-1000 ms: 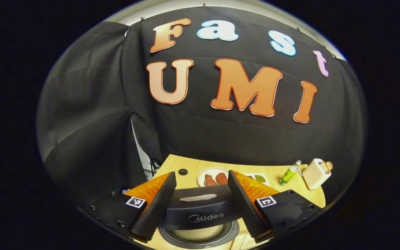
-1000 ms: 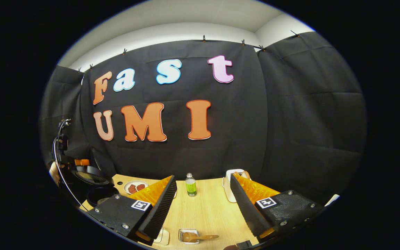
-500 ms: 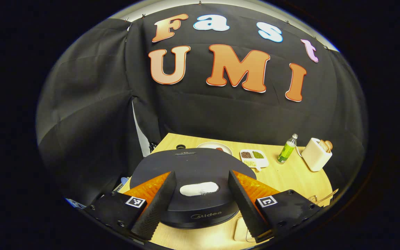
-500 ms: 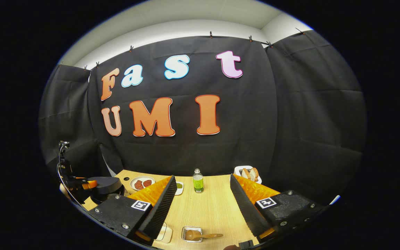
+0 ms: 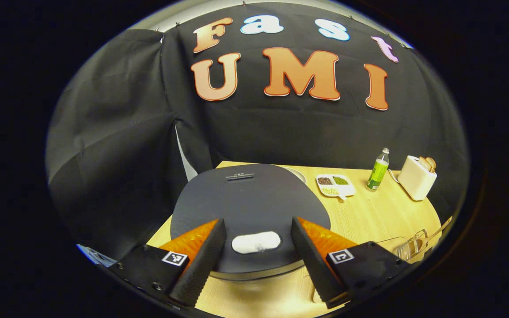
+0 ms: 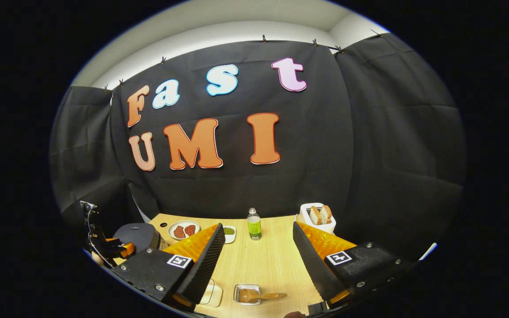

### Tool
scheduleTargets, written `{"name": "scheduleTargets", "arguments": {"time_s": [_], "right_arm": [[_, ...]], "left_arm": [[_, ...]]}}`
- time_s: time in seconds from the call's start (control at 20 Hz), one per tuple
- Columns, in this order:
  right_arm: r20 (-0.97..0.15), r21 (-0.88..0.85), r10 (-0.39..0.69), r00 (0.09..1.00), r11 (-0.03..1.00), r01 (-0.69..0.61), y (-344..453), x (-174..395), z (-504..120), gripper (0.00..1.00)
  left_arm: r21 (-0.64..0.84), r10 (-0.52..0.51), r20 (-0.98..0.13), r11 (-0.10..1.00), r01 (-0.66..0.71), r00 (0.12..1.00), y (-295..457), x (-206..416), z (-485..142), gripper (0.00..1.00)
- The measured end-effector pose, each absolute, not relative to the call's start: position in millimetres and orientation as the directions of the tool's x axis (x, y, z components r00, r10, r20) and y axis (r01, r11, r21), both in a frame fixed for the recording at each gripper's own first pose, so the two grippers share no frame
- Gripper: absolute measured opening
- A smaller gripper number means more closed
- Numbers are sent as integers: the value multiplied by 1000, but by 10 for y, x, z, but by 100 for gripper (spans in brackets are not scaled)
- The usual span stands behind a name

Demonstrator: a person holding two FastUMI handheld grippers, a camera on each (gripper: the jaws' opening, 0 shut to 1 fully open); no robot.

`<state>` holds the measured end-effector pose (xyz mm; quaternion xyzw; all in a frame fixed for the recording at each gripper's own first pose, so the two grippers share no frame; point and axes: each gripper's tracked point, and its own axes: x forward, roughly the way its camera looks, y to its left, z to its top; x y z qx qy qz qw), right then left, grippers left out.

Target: Close the left gripper, press the button to open the rice cooker; take a wooden spoon from the chopstick holder with the right hand, scoop a spoonful of rice and pour it into the rice cooker, then put the wooden spoon back into the chopstick holder.

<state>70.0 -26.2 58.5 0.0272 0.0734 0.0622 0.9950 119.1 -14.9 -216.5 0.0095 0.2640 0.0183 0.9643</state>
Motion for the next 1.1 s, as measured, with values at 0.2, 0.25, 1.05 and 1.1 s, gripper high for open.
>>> {"name": "scheduleTargets", "arguments": {"time_s": [0.2,0.25,1.05,1.1], "right_arm": [[-147,64,121,982,992,-113,-281,688,536,95],[-152,57,120,981,992,-112,-278,670,499,95],[-96,-2,105,990,994,-105,-338,687,749,95],[-85,-10,102,991,995,-103,-350,687,809,95]], "left_arm": [[10,39,-510,999,-39,859,-131,1168,-2212,99],[13,40,-514,999,-38,857,-150,1165,-2272,100],[17,26,-254,1000,-23,967,137,1190,-36,94],[19,28,-222,1000,-25,975,152,1189,149,94]]}}
